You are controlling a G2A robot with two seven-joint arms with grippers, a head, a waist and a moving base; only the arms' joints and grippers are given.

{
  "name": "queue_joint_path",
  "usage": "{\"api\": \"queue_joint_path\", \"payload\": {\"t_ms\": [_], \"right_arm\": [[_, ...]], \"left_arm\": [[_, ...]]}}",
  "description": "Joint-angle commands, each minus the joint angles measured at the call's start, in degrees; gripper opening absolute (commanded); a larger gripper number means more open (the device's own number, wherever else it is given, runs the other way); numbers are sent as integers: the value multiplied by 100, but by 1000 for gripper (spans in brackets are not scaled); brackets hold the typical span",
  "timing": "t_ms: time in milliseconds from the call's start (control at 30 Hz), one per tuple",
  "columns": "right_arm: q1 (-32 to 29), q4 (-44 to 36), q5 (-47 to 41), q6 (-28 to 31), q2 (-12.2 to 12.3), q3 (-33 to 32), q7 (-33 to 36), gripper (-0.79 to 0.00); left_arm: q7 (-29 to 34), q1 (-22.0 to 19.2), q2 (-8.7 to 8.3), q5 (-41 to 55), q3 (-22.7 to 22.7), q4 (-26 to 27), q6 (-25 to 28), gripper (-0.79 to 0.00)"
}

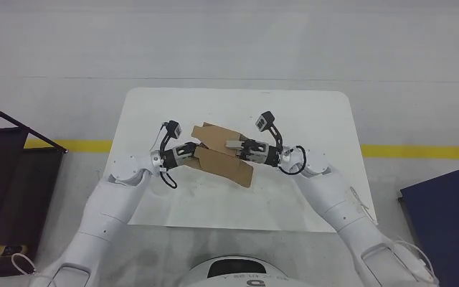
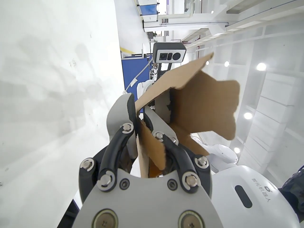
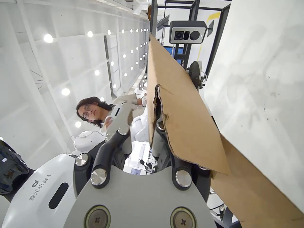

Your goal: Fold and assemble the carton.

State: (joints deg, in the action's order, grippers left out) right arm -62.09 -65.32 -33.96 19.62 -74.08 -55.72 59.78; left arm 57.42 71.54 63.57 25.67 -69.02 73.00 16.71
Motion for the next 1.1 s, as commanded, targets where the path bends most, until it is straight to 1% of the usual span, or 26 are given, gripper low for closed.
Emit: {"api": "queue_joint_path", "payload": {"t_ms": [0, 100, 133, 167, 200, 267, 367, 433, 500, 567, 667, 733, 867, 1067], "right_arm": [[-2, 10, 63, -2, 8, -6, 41, -785], [-28, 1, 115, 91, 34, -100, 27, -785], [-47, -5, 131, 160, 48, -163, -24, -785], [-75, -13, 140, 277, 65, -256, -116, -785], [-119, -20, 119, 407, 83, -367, -246, -785], [-204, -3, 214, 702, 126, -617, -651, -785], [-372, 44, 579, 1159, 167, -896, -1477, -785], [-487, 63, 657, 1360, 178, -1024, -1860, -785], [-569, 91, 935, 1546, 191, -1116, -2225, -785], [-641, 23, 1034, 1586, 189, -1122, -2386, -785], [-733, -98, 1265, 1675, 190, -1111, -2523, -785], [-789, -199, 1359, 1708, 188, -1088, -2550, -785], [-892, -425, 1426, 1792, 187, -1047, -2503, -785], [-1025, -765, 1223, 1820, 212, -1071, -2170, -785]], "left_arm": [[-64, 31, -10, -43, -36, 14, 12, -785], [-293, 68, -31, -133, -154, 26, 36, -785], [-399, 77, -40, -195, -204, 28, 45, -570], [-495, 89, -50, -245, -256, 35, 50, -249], [-585, 106, -59, -267, -314, 42, 46, 0], [-707, 150, -78, -255, -432, 81, 30, 0], [-740, 257, -111, -207, -595, 220, -21, 0], [-645, 366, -130, -122, -662, 407, -78, 0], [-464, 496, -144, -58, -664, 623, -144, 0], [-290, 610, -149, -89, -581, 834, -216, 0], [-309, 678, -121, -233, -333, 1019, -315, 0], [-429, 617, -89, -520, -107, 1079, -319, 0], [-847, 374, 3, -1055, 354, 1136, -274, 0], [-1290, -29, 153, -1371, 894, 918, -255, 0]]}}
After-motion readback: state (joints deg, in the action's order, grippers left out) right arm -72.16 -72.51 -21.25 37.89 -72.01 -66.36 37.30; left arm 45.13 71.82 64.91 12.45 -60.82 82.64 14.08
